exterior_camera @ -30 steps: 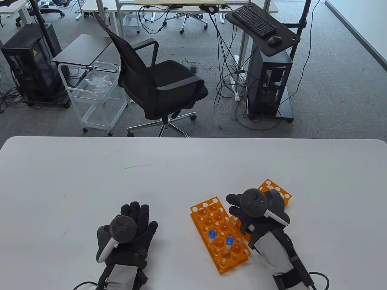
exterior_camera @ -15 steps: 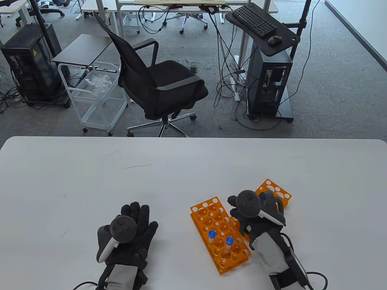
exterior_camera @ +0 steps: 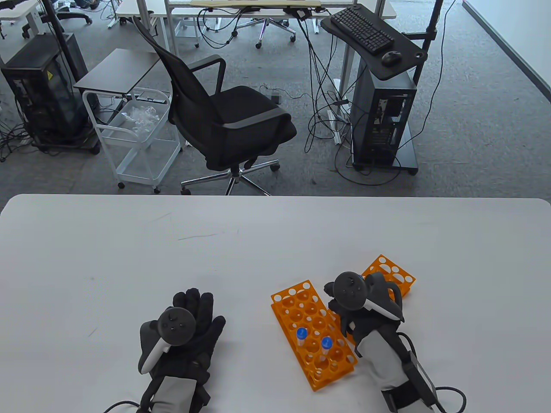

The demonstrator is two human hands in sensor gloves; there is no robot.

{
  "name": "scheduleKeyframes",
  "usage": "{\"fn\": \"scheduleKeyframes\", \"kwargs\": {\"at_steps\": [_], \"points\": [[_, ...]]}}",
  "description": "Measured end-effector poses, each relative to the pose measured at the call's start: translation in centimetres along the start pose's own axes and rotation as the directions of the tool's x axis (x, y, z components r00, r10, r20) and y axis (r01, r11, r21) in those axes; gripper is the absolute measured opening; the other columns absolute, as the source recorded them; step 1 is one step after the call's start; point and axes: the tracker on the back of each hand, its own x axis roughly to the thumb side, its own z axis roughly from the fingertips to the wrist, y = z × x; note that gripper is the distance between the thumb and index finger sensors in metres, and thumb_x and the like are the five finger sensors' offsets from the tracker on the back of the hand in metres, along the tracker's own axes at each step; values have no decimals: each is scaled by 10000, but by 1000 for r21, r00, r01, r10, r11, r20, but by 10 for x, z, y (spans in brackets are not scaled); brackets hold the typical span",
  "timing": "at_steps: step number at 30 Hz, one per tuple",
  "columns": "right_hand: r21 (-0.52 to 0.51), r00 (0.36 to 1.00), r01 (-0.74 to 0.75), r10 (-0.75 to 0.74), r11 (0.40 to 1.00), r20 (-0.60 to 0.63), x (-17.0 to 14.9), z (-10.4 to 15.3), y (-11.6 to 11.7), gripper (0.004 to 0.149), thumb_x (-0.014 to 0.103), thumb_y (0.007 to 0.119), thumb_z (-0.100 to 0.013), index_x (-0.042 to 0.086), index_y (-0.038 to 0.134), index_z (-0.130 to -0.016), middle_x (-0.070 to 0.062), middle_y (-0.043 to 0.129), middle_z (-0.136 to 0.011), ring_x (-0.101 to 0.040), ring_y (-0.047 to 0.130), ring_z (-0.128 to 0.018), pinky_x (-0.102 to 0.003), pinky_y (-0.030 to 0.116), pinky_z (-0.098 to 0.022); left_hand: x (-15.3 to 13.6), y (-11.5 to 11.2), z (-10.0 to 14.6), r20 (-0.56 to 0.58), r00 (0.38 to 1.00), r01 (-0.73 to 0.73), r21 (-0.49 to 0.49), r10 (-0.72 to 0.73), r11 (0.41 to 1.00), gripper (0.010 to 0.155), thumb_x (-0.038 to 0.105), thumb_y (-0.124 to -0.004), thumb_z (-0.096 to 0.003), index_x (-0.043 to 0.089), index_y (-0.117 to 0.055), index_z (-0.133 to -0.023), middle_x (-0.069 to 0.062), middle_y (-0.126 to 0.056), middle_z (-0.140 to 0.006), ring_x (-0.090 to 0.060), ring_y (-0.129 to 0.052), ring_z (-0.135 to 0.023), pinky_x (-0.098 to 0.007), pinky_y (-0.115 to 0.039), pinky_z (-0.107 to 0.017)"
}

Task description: Transfer 4 test tubes between racks (Right hand only)

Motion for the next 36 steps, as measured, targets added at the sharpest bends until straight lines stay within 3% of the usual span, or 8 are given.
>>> {"fn": "scheduleKeyframes", "kwargs": {"at_steps": [17, 36], "points": [[-14, 1000, 9, -9, 1000, 4, -1, -1, 3, 478, 274, 851, -438, 126, 836, -893, -167, 949, -826, -427, 902, -703, -632, 665, -559, 1, -1, 0, 0, 1000, 3, -3, -3, 1000, 682, 639, -458, -575, 428, -129, -1134, 135, 69, -1171, -108, 221, -1037, -399, 138, -764], [-117, 998, 56, -54, 992, 14, -6, 6, -11, 467, 291, 837, -446, 130, 844, -884, -160, 962, -806, -419, 913, -686, -629, 671, -552, 1, -2, 1, 1, 1000, 9, -7, -9, 1000, 682, 639, -458, -575, 425, -132, -1135, 132, 65, -1172, -110, 219, -1037, -400, 136, -765]]}}
